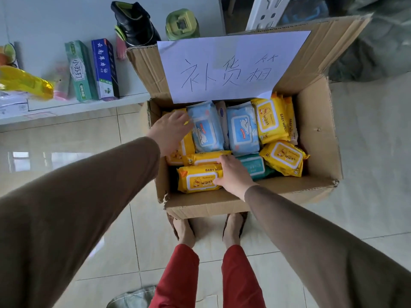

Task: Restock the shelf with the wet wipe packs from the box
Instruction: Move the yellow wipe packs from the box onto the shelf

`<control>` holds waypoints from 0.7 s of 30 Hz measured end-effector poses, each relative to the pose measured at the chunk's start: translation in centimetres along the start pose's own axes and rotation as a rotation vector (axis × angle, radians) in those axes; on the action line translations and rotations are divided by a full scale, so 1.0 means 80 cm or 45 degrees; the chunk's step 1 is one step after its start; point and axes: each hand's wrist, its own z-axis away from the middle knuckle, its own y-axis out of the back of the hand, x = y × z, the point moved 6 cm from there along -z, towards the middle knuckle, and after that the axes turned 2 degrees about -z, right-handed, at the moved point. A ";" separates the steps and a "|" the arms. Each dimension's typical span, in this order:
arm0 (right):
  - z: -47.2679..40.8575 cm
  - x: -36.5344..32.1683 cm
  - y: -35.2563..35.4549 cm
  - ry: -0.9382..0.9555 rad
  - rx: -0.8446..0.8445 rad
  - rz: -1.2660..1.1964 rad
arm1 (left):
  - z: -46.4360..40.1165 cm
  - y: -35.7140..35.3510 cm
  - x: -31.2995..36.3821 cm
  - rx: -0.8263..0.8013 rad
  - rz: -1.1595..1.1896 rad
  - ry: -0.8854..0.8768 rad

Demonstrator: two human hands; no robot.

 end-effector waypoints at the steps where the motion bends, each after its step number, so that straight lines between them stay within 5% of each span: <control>1: -0.002 0.001 -0.006 -0.016 0.008 0.001 | -0.006 0.002 0.007 0.022 -0.142 -0.151; 8: -0.010 0.023 -0.033 -0.105 -0.163 -0.184 | -0.019 0.007 0.043 -0.113 -0.619 -0.511; 13: 0.012 0.023 -0.013 -0.056 -0.114 -0.285 | -0.002 0.015 0.043 -0.217 -0.657 -0.475; 18: 0.073 0.003 0.046 -0.048 0.007 -0.428 | 0.053 0.069 0.011 -0.155 -0.295 -0.131; 21: 0.113 -0.027 0.089 -0.040 0.043 -0.489 | 0.116 0.114 -0.041 -0.114 0.217 0.249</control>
